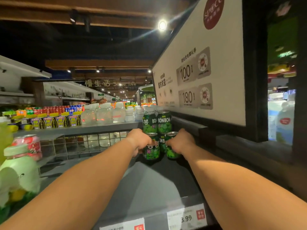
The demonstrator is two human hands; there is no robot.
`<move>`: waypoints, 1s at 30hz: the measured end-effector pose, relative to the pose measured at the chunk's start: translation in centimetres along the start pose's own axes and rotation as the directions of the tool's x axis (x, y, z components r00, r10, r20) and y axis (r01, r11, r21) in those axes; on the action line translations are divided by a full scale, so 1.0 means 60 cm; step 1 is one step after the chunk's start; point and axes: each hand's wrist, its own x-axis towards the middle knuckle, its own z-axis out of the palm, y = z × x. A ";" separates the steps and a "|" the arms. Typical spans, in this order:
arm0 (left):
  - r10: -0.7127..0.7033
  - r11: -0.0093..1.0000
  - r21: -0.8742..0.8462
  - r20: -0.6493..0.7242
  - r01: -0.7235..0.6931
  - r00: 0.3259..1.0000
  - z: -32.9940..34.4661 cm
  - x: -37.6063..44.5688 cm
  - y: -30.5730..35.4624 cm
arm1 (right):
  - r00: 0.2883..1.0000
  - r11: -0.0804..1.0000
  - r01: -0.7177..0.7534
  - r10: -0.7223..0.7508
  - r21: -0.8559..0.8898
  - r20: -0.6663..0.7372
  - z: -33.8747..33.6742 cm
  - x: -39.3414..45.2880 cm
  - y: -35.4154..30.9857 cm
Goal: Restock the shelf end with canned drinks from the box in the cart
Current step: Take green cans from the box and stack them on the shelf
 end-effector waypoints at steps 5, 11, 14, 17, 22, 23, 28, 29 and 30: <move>-0.039 0.999 0.011 0.000 0.039 0.999 0.008 0.012 -0.018 | 1.000 0.999 0.029 -0.029 -0.013 0.013 0.012 0.015 0.004; -0.061 0.998 -0.004 -0.064 0.061 0.996 0.019 0.030 -0.035 | 0.999 0.999 0.026 -0.027 0.032 0.039 0.023 0.029 0.012; 0.004 0.999 0.036 -0.111 0.000 0.994 0.026 0.035 -0.044 | 0.999 1.000 0.023 -0.024 0.015 0.049 0.027 0.036 0.016; 0.055 0.987 0.156 -0.071 -0.043 0.996 0.031 0.025 -0.043 | 0.997 0.999 0.029 -0.030 0.022 0.071 0.029 0.039 0.018; 0.070 0.983 0.179 -0.115 -0.049 0.991 0.031 0.022 -0.041 | 0.998 0.999 0.042 -0.042 -0.002 0.054 0.031 0.037 0.024; 0.081 0.976 0.211 -0.105 -0.057 0.991 0.030 0.023 -0.042 | 0.998 0.999 0.043 -0.043 -0.002 0.053 0.031 0.036 0.024; 0.086 0.974 0.216 -0.103 -0.062 0.991 0.034 0.020 -0.044 | 0.997 0.998 0.057 -0.055 -0.029 0.051 0.031 0.034 0.023; 0.089 0.973 0.220 -0.094 -0.066 0.992 0.033 0.020 -0.043 | 0.997 0.998 0.060 -0.059 -0.035 0.053 0.030 0.034 0.022; 0.090 0.976 0.206 -0.087 -0.070 0.992 0.033 0.019 -0.043 | 0.997 0.997 0.062 -0.059 -0.046 0.056 0.030 0.034 0.022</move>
